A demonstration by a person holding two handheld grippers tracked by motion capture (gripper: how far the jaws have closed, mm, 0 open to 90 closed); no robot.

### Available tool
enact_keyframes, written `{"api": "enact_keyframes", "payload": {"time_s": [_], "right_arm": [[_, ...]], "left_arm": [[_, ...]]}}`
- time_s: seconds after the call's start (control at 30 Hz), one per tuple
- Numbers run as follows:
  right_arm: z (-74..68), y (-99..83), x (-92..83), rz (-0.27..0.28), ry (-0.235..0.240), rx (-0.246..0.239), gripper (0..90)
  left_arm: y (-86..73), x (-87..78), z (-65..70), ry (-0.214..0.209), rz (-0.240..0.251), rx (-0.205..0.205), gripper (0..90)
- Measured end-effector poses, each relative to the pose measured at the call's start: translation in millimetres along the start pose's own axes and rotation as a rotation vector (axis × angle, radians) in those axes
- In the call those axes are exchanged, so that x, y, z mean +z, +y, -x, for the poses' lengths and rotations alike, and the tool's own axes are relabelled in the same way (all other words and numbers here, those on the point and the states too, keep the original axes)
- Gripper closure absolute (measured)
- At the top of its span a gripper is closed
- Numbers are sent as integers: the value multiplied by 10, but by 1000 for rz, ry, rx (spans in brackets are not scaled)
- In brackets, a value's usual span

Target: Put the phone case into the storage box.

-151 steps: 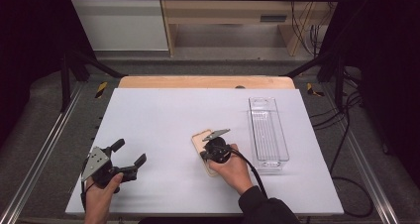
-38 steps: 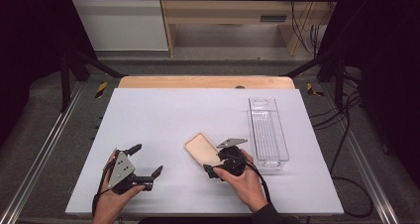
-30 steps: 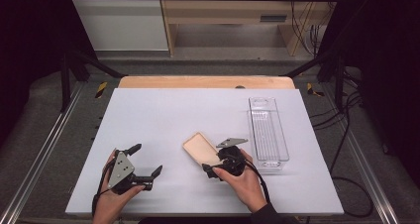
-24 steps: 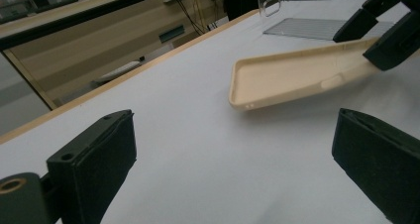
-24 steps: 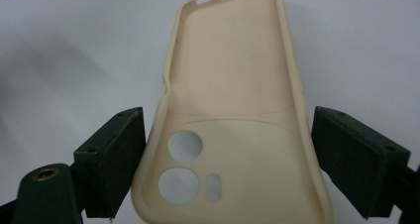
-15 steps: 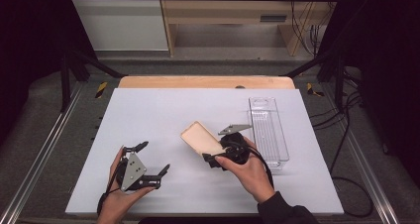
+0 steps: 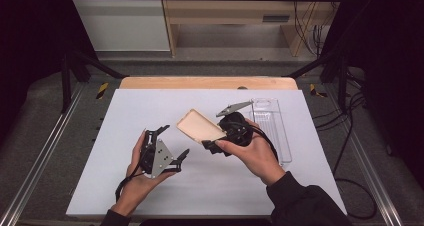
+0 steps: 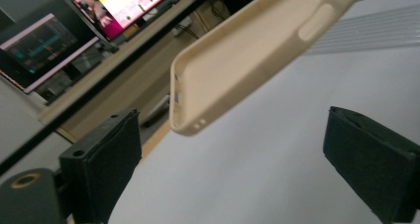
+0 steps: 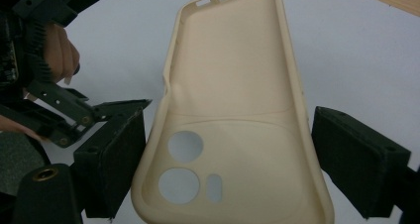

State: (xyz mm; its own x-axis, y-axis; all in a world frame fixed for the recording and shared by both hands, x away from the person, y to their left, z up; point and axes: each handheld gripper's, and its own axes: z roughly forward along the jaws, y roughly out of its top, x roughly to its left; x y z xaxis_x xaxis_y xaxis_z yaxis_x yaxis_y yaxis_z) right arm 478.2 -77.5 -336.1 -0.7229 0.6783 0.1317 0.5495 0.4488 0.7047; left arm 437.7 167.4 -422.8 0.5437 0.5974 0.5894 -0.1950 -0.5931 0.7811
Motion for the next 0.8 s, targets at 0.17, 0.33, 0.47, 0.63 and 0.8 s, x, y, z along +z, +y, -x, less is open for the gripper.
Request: {"api": "enact_keyframes", "payload": {"time_s": [0.17,0.33,0.47,0.63,0.8], "right_arm": [[-58,-17,25,-10,23,0,150],[-107,-24,88,-20,38,-11,149],[-140,-30,145,-36,52,-11,147],[-174,-19,167,-45,66,-14,145],[-186,13,132,-45,75,-22,142]], "left_arm": [[16,-6,38,67,2,75,127],[-31,14,68,78,-17,114,171],[-63,22,88,86,-31,124,231],[-95,31,114,88,-39,146,305],[-116,33,125,88,-46,162,408]]}}
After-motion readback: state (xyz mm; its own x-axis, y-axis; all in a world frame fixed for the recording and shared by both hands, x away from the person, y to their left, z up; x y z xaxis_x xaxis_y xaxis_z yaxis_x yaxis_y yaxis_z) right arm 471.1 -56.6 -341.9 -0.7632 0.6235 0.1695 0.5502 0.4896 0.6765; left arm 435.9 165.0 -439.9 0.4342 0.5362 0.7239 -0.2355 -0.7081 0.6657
